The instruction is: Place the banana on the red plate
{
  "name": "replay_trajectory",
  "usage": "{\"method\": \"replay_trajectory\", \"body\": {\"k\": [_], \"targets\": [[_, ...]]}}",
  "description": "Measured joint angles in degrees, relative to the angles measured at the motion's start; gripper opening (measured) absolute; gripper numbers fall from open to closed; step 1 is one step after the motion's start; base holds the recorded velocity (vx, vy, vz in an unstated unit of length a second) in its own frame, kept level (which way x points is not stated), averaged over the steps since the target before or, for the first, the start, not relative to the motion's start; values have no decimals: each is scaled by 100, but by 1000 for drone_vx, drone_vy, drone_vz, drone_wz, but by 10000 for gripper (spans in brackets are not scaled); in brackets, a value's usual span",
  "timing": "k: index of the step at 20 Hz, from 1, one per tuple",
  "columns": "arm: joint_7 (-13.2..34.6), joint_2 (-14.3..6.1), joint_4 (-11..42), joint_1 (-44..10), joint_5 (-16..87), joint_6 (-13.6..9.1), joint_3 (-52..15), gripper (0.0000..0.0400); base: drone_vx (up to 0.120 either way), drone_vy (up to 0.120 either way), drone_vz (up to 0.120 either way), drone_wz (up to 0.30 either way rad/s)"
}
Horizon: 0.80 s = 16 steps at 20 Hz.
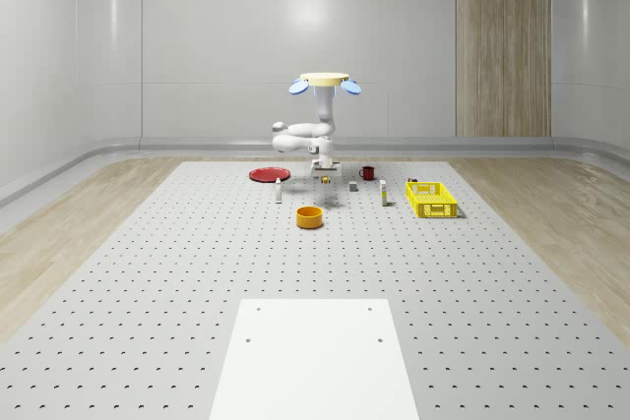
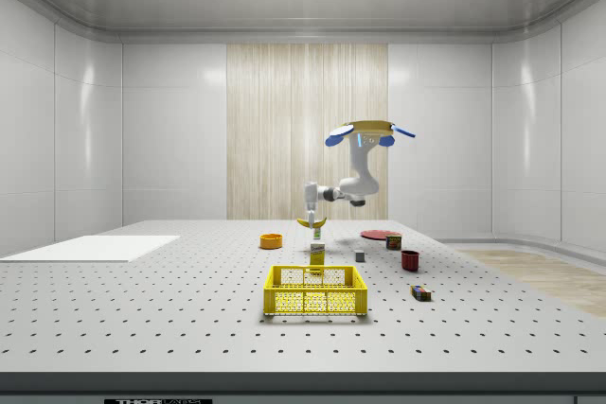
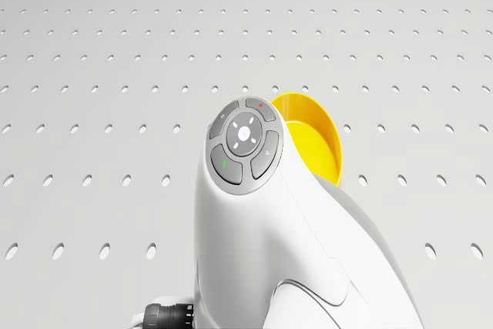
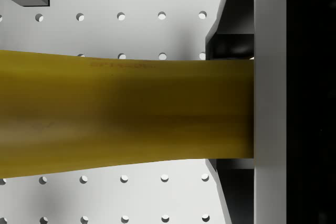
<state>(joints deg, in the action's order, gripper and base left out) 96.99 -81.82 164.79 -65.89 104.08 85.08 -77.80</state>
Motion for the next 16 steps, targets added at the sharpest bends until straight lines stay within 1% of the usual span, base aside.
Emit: {"method": "replay_trajectory", "body": {"k": [8,12,16], "targets": [[23,-97,-3,-24,-55,86,-32,193,0,0,120,0],[-162,-156,-5,-37,-81,141,-43,193,0,0,0,-300],[-596,-227,-8,-53,-109,208,-55,193,0,0,0,-300]]}}
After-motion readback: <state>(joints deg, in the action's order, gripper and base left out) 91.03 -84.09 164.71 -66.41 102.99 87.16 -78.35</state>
